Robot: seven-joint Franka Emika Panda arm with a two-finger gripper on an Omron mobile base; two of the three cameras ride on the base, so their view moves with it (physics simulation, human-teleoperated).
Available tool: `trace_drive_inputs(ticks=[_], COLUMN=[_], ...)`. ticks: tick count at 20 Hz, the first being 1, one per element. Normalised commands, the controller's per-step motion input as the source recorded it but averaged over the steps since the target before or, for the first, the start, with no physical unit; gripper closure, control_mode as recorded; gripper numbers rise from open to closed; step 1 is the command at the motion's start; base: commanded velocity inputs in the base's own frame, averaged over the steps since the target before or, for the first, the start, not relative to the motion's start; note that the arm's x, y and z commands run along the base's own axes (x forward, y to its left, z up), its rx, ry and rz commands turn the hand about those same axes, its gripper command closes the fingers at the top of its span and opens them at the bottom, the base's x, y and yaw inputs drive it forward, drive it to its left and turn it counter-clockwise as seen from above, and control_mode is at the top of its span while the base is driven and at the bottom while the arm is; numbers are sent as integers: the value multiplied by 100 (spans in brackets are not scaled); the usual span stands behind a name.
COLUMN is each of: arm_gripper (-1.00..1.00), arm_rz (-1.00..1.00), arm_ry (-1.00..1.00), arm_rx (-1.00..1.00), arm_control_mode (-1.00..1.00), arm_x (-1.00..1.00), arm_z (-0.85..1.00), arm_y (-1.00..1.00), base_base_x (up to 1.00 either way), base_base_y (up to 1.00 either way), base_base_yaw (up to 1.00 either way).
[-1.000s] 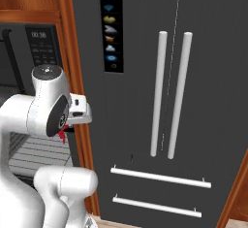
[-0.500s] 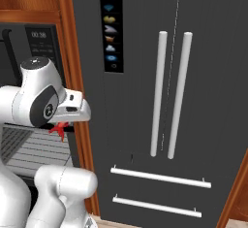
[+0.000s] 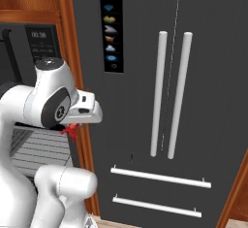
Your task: Take the fish from the oven and place it on the plate on the counter.
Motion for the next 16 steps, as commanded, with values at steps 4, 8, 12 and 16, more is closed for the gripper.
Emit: trace_drive_inputs(ticks=[4, 8, 12, 16], arm_gripper=[100, 100, 100, 100], arm_rz=[0, 0, 0, 0], arm_ry=[0, 0, 0, 0], arm_rx=[2, 0, 0, 0], arm_control_mode=[100, 100, 100, 100], arm_x=[0, 0, 0, 0], arm_z=[0, 0, 0, 0], arm_y=[-23, 0, 0, 0], base_base_x=[-1, -10, -1, 5], base_base_y=[-71, -100, -100, -100], base_base_yaw=[0, 0, 0, 3])
